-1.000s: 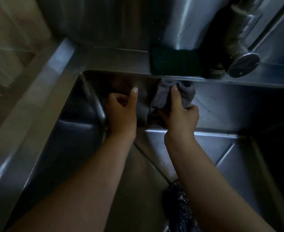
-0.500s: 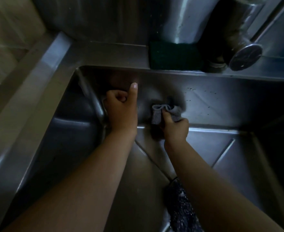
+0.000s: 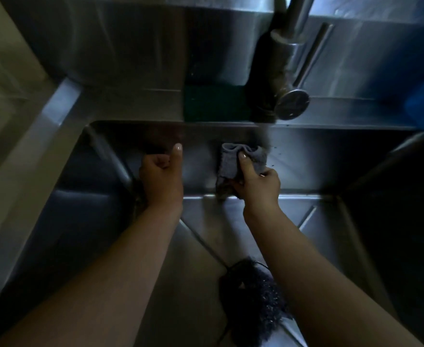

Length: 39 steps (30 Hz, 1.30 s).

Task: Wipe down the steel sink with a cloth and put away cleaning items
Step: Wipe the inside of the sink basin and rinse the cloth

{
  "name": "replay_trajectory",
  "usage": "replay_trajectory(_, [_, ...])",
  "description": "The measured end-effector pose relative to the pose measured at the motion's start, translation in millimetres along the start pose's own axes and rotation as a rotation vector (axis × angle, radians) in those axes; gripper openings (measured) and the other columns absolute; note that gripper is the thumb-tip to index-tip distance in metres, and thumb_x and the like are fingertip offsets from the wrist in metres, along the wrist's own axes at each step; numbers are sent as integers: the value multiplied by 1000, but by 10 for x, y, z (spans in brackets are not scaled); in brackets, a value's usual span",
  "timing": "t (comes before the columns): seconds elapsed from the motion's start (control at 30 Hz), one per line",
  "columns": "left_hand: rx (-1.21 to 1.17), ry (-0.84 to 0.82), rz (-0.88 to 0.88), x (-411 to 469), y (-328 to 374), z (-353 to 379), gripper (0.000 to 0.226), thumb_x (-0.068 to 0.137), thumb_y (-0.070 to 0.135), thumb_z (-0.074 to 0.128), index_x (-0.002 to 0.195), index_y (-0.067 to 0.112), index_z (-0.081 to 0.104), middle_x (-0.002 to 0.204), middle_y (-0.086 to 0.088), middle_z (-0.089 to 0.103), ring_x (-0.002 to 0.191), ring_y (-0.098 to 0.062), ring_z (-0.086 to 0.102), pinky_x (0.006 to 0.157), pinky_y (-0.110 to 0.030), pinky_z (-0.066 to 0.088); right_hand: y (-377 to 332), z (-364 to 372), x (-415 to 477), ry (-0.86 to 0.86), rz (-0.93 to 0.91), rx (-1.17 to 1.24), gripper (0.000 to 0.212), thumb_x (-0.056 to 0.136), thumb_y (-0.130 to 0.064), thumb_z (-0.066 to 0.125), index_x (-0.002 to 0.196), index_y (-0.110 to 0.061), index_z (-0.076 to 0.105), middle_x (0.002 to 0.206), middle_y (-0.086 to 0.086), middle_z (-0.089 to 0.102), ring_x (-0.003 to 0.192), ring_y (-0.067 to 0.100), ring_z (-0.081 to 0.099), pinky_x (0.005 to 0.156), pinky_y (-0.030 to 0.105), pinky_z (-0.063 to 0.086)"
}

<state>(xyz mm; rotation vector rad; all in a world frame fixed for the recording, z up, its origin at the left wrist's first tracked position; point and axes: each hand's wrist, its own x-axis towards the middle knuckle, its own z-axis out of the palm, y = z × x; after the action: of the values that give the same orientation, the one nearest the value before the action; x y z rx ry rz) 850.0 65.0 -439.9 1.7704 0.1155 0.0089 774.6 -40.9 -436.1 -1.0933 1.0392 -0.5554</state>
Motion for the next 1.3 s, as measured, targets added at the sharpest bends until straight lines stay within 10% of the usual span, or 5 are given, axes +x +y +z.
replay_trajectory(0.27, [-20,-72,-87,-224,110,216,28,83,38,62,71,20,44,87,-19,61,83,-32,59,86,-49,49,-329,-30,-83,-14,-19,138,47,76,-28,75,105,2,53,97,14,66,89,27,66,77,44,57])
replay_trajectory(1.0, [-93,-37,-114,-284,75,483,27,80,42,63,69,25,45,74,5,57,78,-19,60,70,-30,48,428,-3,267,148,21,-316,41,81,-27,71,104,-1,49,114,22,56,103,33,56,87,36,45])
replay_trajectory(1.3, [-48,-51,-95,-331,85,483,30,83,47,57,67,25,45,97,-15,60,82,-23,59,71,-31,46,442,-103,306,133,22,-252,43,80,-26,72,103,6,54,103,21,62,94,31,60,74,31,46])
